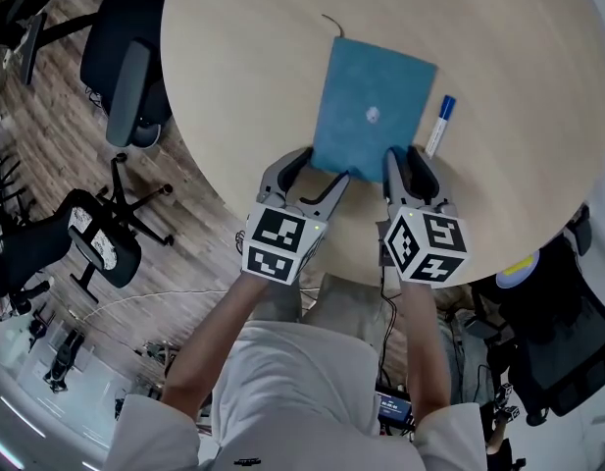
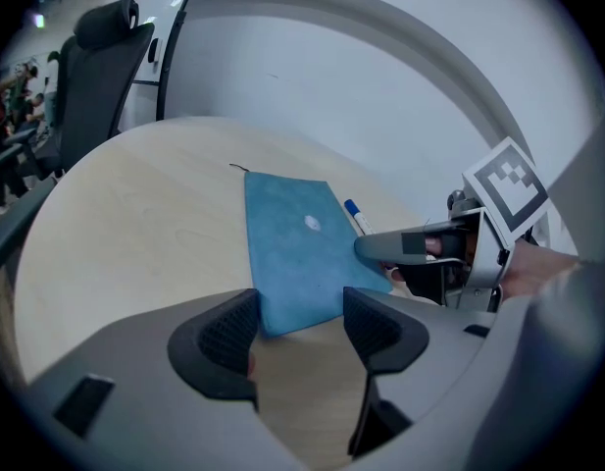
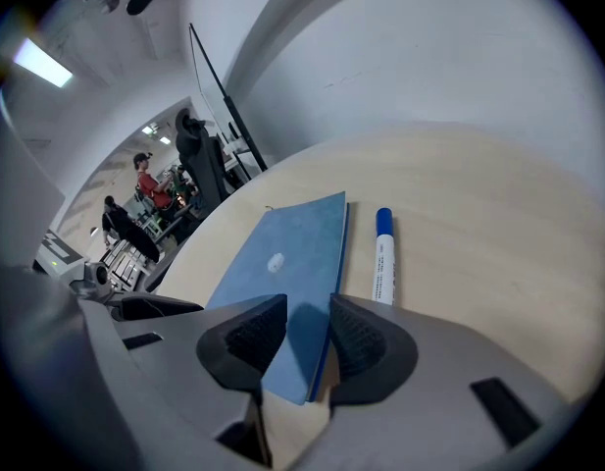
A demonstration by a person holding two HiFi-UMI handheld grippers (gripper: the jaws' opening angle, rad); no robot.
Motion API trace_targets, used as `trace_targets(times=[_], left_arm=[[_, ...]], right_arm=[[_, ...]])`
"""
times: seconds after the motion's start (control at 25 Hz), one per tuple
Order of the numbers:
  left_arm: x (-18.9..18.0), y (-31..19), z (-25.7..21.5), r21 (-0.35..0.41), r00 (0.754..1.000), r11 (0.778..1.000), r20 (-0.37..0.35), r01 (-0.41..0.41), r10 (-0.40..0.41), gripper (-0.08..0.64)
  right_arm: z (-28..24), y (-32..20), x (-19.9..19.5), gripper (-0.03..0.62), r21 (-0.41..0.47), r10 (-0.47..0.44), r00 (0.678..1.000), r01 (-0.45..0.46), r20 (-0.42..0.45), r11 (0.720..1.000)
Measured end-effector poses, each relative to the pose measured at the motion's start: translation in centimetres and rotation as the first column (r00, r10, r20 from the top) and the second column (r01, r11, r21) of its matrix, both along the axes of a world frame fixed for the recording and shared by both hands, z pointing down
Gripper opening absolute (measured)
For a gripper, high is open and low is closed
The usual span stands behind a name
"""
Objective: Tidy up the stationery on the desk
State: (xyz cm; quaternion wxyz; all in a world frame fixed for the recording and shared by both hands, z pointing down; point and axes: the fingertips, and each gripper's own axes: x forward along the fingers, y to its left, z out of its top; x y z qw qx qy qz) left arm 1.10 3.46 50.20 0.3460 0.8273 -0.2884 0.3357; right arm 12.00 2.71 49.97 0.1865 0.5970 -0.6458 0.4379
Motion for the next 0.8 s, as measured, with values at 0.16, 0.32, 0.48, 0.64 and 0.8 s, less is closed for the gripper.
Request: trace_targets(times=[0.16,0.32,0.48,0.64,0.8], left_arm=[[0.0,-0.1,0.1,-0.003,1.000,1.000,0.010,-0.011,0.011,0.280],[-0.1,-0.1,0.2,-0.001,1.000,1.000,0.019,-0.005,0.005,0.280],[-0.2,-0.6,-0.2,0.028,0.999,1.000,0.038,0.008,-0.009,0.280],[-0.3,-1.0,-1.3,0.075,0.999,0.997,0.044,0.021,-0.024,0.281],[0.3,-1.2,-2.9,0.097,0.999,0.995,0.021,0.028,-0.030,0.280]], right_arm=[[0.0,0.0,0.0,0.135,0.008,-0.019,1.000,0.019,-0.010,1.000],[0.0,0.1,-0.1,0.135,0.010,-0.039,0.999,0.040,-0.013,0.999],[-0.8,-0.1,-0.4,0.135,0.036,-0.064,0.997,0.065,-0.036,0.997],[-1.5,0.5,-0.3,0.135,0.061,-0.053,0.997,0.056,-0.053,0.997],[-2.0,1.2,0.7,0.135,0.075,-0.004,0.997,0.010,-0.077,0.997]])
